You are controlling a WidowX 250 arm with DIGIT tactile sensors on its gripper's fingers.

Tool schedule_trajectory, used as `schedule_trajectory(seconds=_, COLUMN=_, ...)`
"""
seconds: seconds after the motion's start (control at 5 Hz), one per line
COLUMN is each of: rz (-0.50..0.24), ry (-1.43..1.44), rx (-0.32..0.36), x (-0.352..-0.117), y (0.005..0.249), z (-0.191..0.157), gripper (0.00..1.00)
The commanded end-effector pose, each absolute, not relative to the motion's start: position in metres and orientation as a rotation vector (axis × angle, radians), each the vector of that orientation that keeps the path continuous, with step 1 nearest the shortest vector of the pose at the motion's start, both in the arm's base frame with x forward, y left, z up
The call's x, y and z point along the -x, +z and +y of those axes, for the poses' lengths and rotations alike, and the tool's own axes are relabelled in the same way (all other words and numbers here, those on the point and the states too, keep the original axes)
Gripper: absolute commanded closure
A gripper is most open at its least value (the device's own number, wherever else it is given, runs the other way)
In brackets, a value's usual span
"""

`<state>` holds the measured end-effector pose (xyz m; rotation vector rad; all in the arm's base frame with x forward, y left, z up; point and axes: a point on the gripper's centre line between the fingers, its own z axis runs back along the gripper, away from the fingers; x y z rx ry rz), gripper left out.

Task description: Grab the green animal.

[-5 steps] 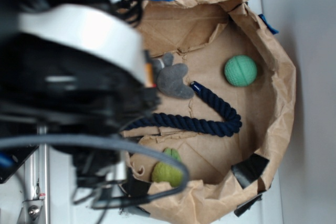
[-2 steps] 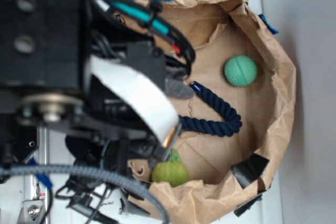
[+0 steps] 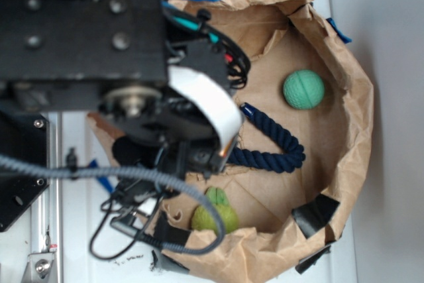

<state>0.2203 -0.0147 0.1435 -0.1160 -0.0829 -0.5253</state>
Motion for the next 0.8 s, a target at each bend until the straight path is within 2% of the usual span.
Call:
schedule_trajectory(seconds=0.0, rz=-0.116, ry=-0.511, rx=0.106, x=-0.222, y=0.151, z=-0.012, gripper=0.0)
schedule_trajectory(seconds=0.2, rz=-0.148, ry=-0.539, rx=0.1, x=-0.253, y=0.143, z=-0.009, gripper=0.0)
schedule_trajectory(seconds=0.4, rz=-0.153, ry=-0.631, rx=0.084, x=-0.268, y=0.115, z=-0.015, gripper=0.0)
schedule_trajectory(seconds=0.6, rz=-0.166, ry=-0.799, rx=0.048, x=-0.265, y=0.096, z=-0.027, gripper=0.0)
